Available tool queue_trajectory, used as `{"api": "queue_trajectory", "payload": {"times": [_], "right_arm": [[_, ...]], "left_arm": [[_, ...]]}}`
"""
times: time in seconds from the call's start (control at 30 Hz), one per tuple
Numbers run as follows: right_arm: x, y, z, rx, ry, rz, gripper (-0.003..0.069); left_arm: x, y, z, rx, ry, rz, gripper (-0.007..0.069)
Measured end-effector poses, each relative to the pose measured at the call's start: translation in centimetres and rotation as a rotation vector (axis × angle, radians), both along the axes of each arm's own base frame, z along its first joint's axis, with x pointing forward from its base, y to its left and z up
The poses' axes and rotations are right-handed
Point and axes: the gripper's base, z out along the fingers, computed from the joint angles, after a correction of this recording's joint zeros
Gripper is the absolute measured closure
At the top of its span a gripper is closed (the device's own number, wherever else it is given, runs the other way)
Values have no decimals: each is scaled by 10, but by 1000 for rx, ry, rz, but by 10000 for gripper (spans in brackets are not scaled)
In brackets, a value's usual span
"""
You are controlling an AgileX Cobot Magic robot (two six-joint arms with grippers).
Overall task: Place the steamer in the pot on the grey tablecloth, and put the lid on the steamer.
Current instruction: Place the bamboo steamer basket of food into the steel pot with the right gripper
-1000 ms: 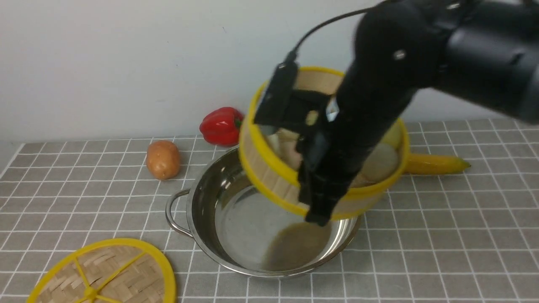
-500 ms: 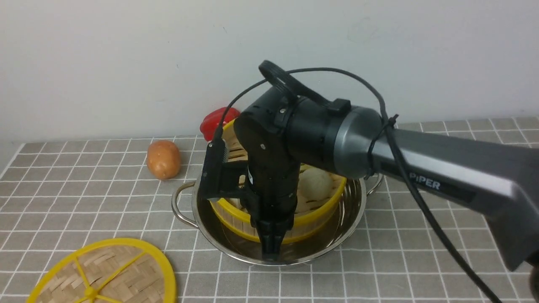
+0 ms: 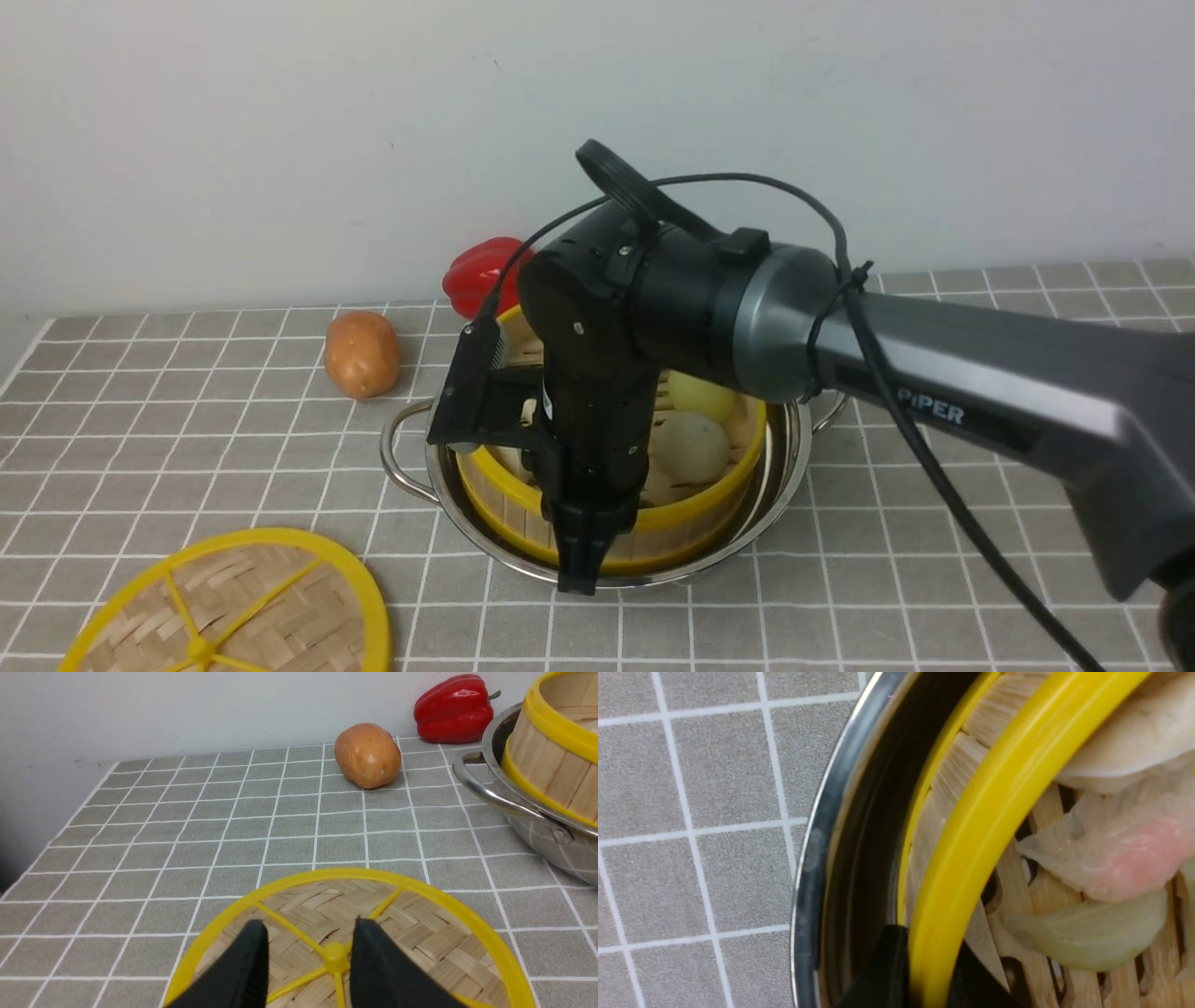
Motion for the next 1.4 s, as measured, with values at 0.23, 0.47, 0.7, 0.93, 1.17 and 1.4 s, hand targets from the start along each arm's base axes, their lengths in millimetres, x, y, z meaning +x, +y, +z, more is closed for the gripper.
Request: {"api": "queue_trajectory", "payload": {"times": [0.23, 0.47, 0.7, 0.93, 1.17, 1.4], "right_arm": [[2, -2, 0, -15, -17, 4, 592], [2, 0, -9, -25, 2, 1, 592], [5, -1, -12, -32, 4, -5, 592], [6, -2, -14, -35, 7, -8, 592], [7, 0, -22, -41, 15, -11, 592], [9, -1, -23, -52, -3, -24, 557]], "left_arm": [[0, 0, 0, 0, 0, 0, 382], [0, 0, 0, 0, 0, 0, 382], [0, 0, 0, 0, 0, 0, 382], [0, 0, 0, 0, 0, 0, 382], [0, 0, 0, 0, 0, 0, 382], [0, 0, 0, 0, 0, 0, 382]]}}
